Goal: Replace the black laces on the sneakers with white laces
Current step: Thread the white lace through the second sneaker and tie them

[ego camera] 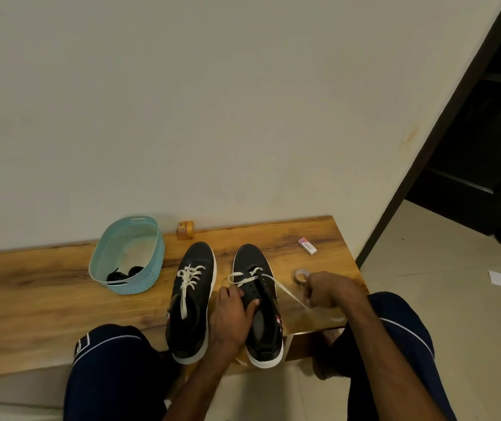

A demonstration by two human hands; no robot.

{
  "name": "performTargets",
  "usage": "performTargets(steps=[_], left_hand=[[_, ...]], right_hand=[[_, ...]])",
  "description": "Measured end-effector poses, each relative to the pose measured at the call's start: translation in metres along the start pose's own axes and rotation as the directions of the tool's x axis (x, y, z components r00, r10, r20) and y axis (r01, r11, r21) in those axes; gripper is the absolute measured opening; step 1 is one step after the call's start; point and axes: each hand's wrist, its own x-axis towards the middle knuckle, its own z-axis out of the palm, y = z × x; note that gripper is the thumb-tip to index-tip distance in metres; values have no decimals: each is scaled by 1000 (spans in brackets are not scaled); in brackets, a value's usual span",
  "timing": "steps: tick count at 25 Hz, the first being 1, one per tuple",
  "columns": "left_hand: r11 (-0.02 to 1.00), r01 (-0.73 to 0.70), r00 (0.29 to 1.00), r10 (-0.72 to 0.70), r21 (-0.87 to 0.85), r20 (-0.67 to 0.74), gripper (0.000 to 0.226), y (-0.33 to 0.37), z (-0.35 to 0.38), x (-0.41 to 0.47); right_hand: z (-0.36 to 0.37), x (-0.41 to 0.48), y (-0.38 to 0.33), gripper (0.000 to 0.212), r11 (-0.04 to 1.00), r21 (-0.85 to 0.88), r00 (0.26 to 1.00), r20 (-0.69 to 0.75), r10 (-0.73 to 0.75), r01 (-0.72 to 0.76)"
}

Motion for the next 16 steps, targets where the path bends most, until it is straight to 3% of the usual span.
performTargets(steps=[1,2,4,5,8,12,16], left_hand=[[1000,0,1000,0,-14,1,46,0,0,0],[1000,-1,1000,2,-30,11,52,0,-1,-1],[999,-12,998,14,-47,54,64,0,-1,-5],[998,-20,997,23,-54,72,66,0,0,-7],[994,-24,997,32,-110,65,56,-2,1,-10],[989,23,999,-20,-145,25,43,4,0,-8],[993,89,996,-87,-83,20,53,12,0,-7]], right_hand=[[7,8,-6,16,996,-49,991,-122,64,-70],[13,18,-16,24,996,16,965,-247,85,-83],[22,33,-39,32,986,169,914,-399,71,-3],[28,40,-49,30,990,141,902,-430,39,25],[48,50,-61,25,999,-32,894,-445,-43,32],[52,46,-54,25,1000,0,906,-423,-11,12],[62,34,-46,27,971,-217,957,-289,37,-103]])
